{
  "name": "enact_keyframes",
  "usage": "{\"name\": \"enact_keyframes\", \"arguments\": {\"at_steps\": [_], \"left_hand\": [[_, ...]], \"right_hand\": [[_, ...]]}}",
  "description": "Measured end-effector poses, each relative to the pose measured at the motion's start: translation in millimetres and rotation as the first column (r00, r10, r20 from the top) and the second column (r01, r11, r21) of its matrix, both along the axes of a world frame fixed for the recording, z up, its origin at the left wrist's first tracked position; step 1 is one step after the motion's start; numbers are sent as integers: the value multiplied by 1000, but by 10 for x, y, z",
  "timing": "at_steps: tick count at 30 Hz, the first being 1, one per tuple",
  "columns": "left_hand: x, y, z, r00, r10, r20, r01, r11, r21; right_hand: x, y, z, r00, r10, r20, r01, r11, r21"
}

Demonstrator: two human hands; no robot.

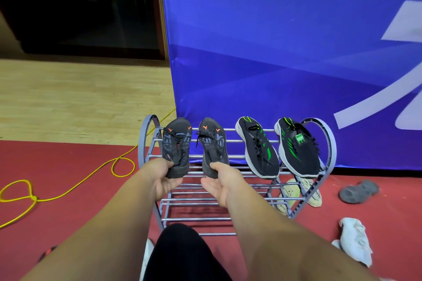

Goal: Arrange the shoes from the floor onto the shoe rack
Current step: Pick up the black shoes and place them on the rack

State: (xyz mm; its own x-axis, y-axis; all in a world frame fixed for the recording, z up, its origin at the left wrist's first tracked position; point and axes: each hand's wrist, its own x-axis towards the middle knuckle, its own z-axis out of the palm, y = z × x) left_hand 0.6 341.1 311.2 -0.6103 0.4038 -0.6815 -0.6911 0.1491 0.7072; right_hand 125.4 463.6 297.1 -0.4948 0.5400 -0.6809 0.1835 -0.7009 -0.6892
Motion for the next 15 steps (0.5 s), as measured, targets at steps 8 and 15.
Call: {"name": "enact_keyframes", "arguments": {"at_steps": [8,15], "left_hand": [[37,-17,-6,999,-44,-25,42,996,-82],[53,-18,-45,999,-31,-38,27,994,-109]], "right_hand": [[68,16,-42,995,92,36,-92,996,6],[69,39,-69,988,135,73,-136,991,6]]}}
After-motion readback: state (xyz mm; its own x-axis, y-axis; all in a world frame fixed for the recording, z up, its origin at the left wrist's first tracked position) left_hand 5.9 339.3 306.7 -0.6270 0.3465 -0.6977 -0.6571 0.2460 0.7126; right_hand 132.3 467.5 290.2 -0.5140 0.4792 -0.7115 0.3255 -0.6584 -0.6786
